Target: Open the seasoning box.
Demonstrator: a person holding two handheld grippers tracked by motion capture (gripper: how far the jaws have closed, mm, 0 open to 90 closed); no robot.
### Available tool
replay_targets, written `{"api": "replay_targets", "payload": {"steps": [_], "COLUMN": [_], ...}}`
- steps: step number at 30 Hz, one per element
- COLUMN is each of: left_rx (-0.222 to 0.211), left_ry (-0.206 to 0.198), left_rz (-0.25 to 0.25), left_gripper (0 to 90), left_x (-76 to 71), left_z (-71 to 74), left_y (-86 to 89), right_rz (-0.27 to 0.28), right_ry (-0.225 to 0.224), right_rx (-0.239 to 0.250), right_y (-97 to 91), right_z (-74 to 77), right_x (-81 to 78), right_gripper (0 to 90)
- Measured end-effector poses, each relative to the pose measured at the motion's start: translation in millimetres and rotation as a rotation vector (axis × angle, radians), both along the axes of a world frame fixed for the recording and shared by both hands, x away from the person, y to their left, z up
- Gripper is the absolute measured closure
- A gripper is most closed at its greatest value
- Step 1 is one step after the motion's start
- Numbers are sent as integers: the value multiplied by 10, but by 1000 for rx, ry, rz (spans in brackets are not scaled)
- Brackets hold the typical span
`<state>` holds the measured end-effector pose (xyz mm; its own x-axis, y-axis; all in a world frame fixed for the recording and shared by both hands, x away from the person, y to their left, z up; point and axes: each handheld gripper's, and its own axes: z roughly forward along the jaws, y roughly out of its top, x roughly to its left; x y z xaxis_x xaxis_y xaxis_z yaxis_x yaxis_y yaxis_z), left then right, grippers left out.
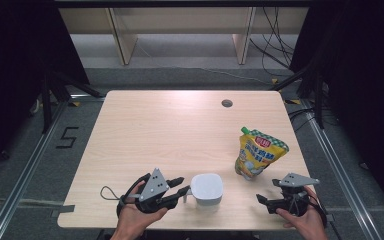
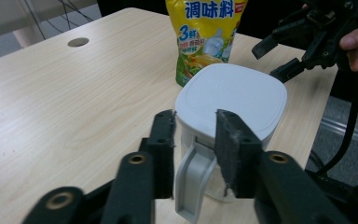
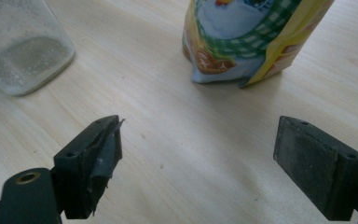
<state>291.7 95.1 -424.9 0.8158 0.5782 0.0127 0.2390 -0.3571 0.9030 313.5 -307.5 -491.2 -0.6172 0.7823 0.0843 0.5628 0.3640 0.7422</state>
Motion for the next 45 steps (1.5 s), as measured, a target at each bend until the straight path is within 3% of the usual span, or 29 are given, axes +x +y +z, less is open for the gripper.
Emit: {"api": "replay_targets", "payload": {"steps": [1,2,5,7,10,12,13,14,16,18,20,22,24,28,29,30,34,35,36,42,45], "left_rx": [-9,7,5,3,19,24,6,28,25,32,37,37,39,23,23,23,13,7,9,-16,-16], "left_ry": [7,-17,-9,-5,-7,-3,7,0,14,19,21,19,16,22,22,21,23,24,27,33,32], "left_rz": [0,-13,-19,-28,-41,-44,-46,-45,-49,-43,-50,-48,-43,-36,-36,-36,-38,-36,-37,-39,-35], "left_gripper": [735,758,808,842,856,859,860,860,861,861,860,861,861,863,863,863,865,866,866,871,875], "left_x": [8,33,51,67,93,109,116,120,123,118,123,124,123,121,121,120,122,123,126,124,117], "left_z": [6,21,43,62,68,59,41,42,14,3,-29,-33,-32,-47,-47,-48,-57,-62,-62,-79,-82], "left_y": [-27,-39,-87,-155,-208,-221,-235,-231,-242,-246,-242,-236,-234,-225,-225,-225,-215,-208,-201,-187,-188], "right_rz": [2,3,12,-10,24,16,14,26,45,24,48,53,60,52,77,94,106,136,128,180,194], "right_ry": [7,0,-22,-8,-42,-33,-29,-26,-53,-42,-84,-82,-106,-70,-121,-141,-124,-186,-180,-245,-234], "right_rx": [18,21,30,39,44,65,64,79,69,84,65,82,71,92,96,89,105,91,102,85,103], "right_y": [7,5,-10,14,8,27,29,31,17,40,22,25,28,64,64,62,136,164,191,317,393], "right_z": [0,2,5,20,23,32,37,36,34,45,63,63,78,119,119,140,173,198,209,243,249], "right_x": [-5,-4,11,-22,-10,-35,-44,-43,-27,-57,-46,-46,-54,-115,-95,-94,-166,-161,-184,-209,-230], "right_gripper": [160,159,159,159,173,189,196,201,223,249,278,296,333,451,471,503,580,609,625,708,749]}}
